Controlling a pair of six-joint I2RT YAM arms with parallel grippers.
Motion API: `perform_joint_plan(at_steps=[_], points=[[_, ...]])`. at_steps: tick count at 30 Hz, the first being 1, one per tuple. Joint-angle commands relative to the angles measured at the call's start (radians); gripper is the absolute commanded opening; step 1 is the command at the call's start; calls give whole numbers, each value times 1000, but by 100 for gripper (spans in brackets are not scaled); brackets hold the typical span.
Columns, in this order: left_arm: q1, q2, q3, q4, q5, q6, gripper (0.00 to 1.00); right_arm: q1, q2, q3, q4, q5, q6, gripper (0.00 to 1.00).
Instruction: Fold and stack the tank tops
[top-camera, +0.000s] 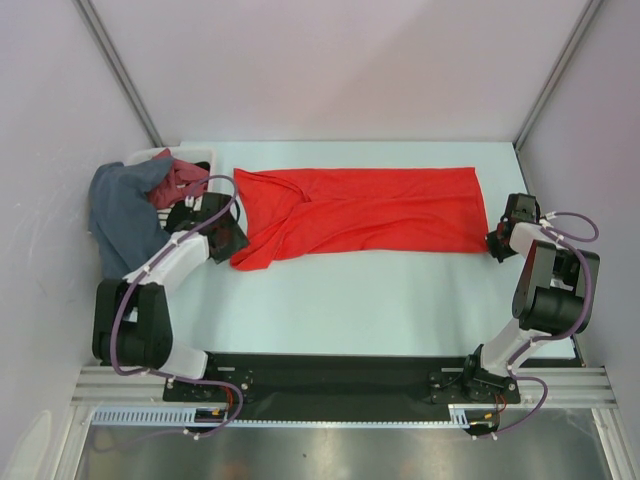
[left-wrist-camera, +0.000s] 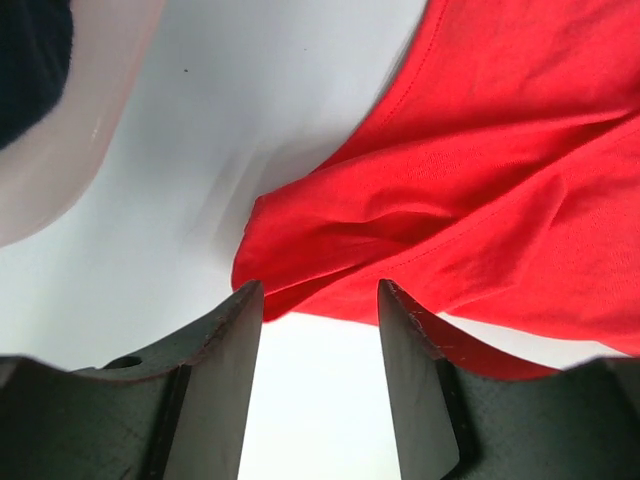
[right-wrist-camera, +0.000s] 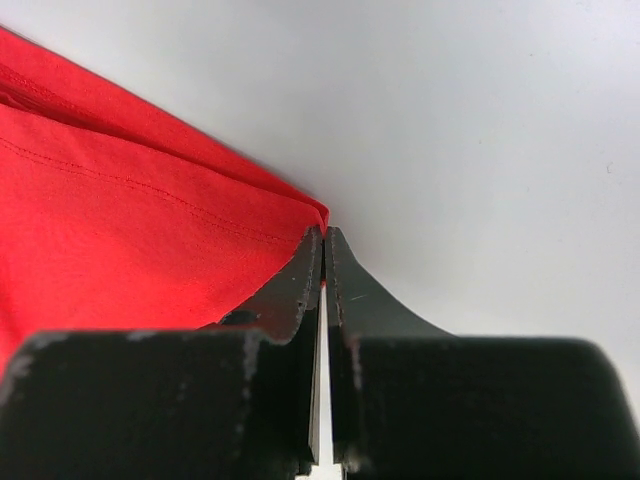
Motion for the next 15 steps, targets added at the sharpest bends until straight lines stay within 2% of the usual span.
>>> perform_joint_plan(at_steps=[1,12,13,15], points=[[-2,22,-9,15,-34,-3,54,-2,-33,9,-13,28,0,0],[-2,115,-40,67,-88,-8,50,0,-28,11,-8,27,-3,0],[-2,118,-47,85,-81,-6,46,0,-28,11,-7,24,-3,0],[-2,123,-57,115,-53,9,10,0,-28,9,-5,27,-3,0]])
